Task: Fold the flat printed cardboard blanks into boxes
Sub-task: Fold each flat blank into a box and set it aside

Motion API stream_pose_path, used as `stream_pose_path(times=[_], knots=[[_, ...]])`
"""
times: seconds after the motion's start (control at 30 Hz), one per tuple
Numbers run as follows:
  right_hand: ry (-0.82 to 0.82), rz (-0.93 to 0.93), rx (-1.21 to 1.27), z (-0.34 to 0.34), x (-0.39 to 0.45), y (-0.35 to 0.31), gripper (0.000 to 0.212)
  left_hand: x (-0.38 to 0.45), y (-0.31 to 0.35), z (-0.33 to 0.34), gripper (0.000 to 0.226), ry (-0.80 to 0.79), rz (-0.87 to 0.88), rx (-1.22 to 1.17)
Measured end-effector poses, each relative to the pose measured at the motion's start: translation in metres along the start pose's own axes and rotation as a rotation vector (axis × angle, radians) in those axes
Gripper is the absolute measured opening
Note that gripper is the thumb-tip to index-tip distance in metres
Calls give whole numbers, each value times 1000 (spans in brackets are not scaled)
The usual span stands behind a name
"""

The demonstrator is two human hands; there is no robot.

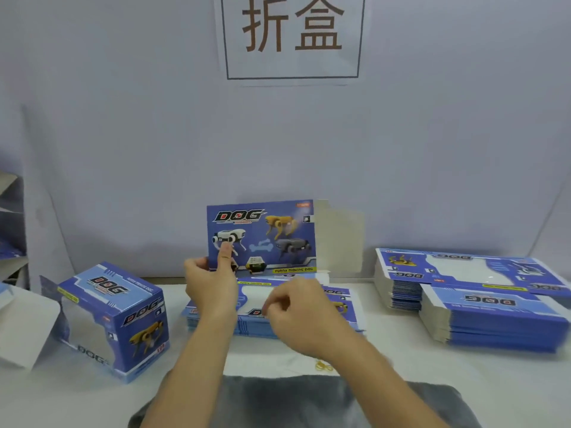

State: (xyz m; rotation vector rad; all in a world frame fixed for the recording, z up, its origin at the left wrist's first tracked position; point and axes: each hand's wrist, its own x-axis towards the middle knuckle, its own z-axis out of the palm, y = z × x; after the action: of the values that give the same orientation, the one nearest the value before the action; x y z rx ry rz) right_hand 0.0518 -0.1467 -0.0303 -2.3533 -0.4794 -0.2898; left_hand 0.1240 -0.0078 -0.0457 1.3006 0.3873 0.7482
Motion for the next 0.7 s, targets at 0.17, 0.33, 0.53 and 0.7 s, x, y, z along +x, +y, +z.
stream_pose_path(times=[0.17,0.33,0.53,0.7], knots=[[147,555,557,3,-20,37,96,-36,2,15,29,-110,-288,-234],[458,432,1041,4,-38,50,102,-88,-4,2,32,-372,-535,-291],[517,233,1039,-16,-56,52,36,-96,3,-54,38,-417,-223,148],[248,278,1057,-25,-67,42,62,-83,14,-96,31,-405,-15,-86]])
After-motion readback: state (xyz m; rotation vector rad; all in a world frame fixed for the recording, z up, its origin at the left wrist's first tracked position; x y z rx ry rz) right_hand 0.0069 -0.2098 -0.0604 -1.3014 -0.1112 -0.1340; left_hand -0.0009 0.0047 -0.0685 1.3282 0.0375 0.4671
